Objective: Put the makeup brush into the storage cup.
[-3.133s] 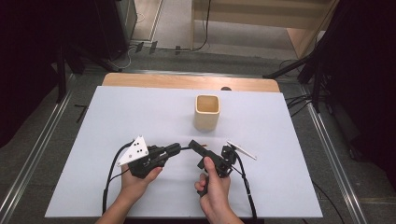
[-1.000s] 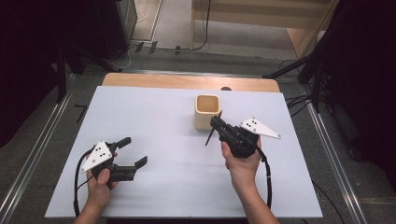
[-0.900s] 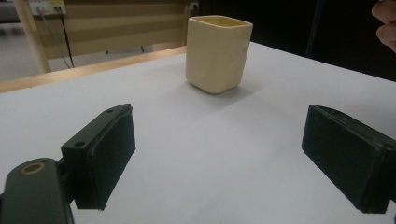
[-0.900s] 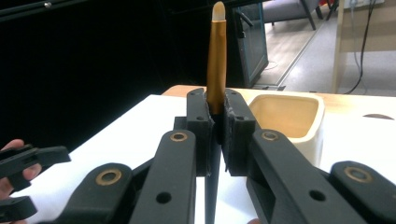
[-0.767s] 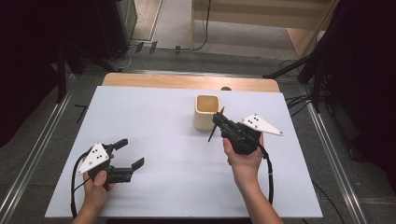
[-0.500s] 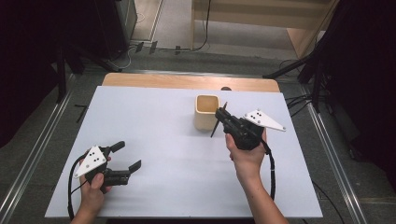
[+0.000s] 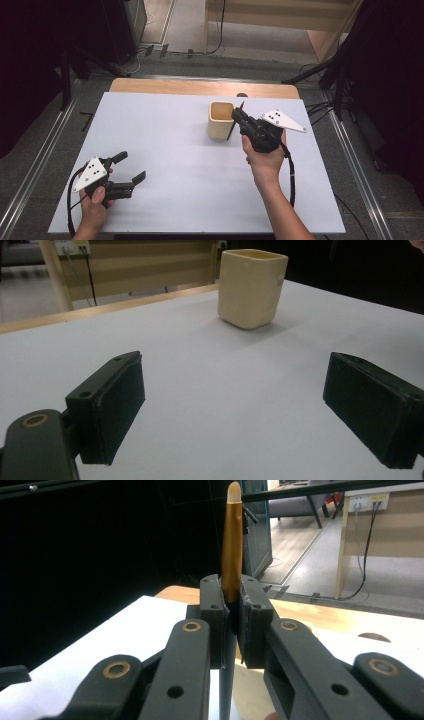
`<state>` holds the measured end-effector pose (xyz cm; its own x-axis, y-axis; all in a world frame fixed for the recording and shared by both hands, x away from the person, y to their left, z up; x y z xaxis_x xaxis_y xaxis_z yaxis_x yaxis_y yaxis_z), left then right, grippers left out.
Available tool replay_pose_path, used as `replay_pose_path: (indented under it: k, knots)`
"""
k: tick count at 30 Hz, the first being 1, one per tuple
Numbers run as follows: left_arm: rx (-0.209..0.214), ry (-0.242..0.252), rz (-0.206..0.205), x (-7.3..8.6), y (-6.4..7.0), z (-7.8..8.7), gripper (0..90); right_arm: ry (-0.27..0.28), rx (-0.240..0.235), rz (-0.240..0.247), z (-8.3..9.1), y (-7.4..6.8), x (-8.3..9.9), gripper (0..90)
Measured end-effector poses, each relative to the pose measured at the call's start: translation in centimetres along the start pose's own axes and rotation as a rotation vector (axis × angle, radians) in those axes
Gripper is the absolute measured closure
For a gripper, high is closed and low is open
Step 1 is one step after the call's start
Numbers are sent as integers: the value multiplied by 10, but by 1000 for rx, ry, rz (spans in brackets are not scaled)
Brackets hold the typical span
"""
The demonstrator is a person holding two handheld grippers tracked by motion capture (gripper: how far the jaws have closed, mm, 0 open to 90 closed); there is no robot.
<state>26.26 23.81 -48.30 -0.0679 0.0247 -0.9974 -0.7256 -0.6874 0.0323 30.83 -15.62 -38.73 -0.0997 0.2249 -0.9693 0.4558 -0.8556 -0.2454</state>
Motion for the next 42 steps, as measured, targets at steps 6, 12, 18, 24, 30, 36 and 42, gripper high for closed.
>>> replay_pose_path:
  k: [6,12,18,24,30,36,42]
  knots:
    - [0,-3,-3,1,1,-1,102,16,10,16,-6,5,-7,842]
    - [-2,-2,-6,2,1,-1,101,32,18,21,-13,10,-12,842]
    - [-1,-6,-4,3,1,-2,102,48,21,34,-20,12,-15,842]
    - [4,-8,-5,3,2,-2,102,65,13,49,-26,13,-17,842]
    - [7,-6,-4,3,2,-2,105,77,20,61,-32,16,-17,842]
    - [4,-6,-7,3,2,-2,104,98,33,61,-36,20,-18,842]
    - [-1,-3,-10,2,3,-2,105,120,39,70,-42,23,-18,841]
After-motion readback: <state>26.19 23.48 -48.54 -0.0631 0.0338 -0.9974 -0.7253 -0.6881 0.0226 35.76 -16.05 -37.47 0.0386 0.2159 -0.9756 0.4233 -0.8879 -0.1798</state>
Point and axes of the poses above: each handheld gripper's, and its own axes: z roughly backward along the jaws, x roughly out of its underside, y roughly to its right, the point moved 3 cm from there along -z, roughly forward along the jaws, and after that the axes turned 13 degrees about y, right-handed, at the moved point
